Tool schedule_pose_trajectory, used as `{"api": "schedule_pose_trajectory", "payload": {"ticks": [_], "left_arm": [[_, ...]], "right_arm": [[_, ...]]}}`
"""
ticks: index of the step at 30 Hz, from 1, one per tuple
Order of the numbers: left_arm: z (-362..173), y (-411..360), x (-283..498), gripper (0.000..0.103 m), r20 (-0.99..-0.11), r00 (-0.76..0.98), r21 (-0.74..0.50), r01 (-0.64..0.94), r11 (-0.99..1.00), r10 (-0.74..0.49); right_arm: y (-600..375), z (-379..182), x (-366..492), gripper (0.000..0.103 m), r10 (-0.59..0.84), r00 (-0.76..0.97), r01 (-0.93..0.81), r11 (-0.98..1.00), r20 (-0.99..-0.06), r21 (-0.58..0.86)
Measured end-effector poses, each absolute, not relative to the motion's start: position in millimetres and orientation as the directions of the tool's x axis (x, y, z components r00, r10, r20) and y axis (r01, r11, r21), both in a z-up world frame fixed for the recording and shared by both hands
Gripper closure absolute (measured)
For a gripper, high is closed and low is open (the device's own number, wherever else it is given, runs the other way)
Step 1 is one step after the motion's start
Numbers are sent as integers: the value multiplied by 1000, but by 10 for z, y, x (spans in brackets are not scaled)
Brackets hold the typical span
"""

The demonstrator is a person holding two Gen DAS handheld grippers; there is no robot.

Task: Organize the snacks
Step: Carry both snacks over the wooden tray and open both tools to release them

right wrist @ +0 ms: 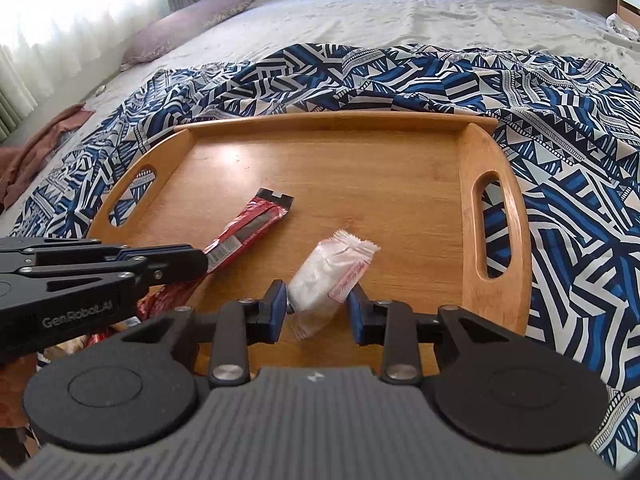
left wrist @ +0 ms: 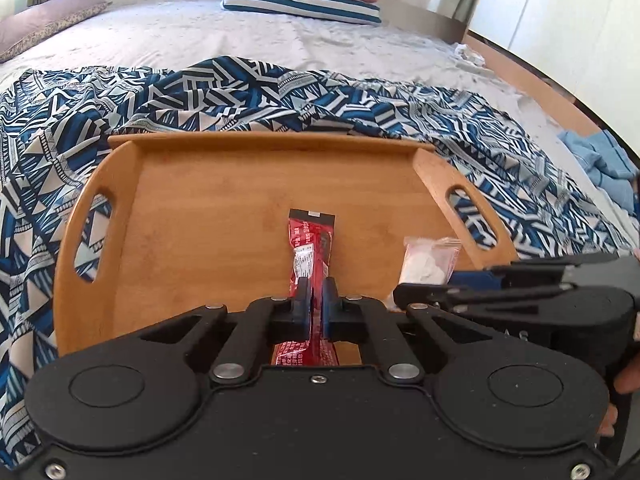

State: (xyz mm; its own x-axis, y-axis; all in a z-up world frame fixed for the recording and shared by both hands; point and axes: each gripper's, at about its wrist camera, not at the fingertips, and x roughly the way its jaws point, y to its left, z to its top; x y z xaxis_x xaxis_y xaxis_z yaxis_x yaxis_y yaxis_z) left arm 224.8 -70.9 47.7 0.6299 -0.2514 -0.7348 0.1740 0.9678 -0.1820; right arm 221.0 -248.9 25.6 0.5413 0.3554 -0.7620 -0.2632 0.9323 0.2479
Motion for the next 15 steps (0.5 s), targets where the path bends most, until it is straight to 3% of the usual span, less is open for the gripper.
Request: {"api": "schedule_pose_trajectory", "payload": {"ticks": [11,15], "left_arm": [[405,-796,2522,97,-739,629,-218,114,969,-240],[398,-779,2489,96,-739,628,-226,113,968,-245]], "right_arm": [[-2513,261,2331,68,340,562,-221,940,-754,260],[-2494,275,2299,62,338,560,-225,941,-756,254]]}}
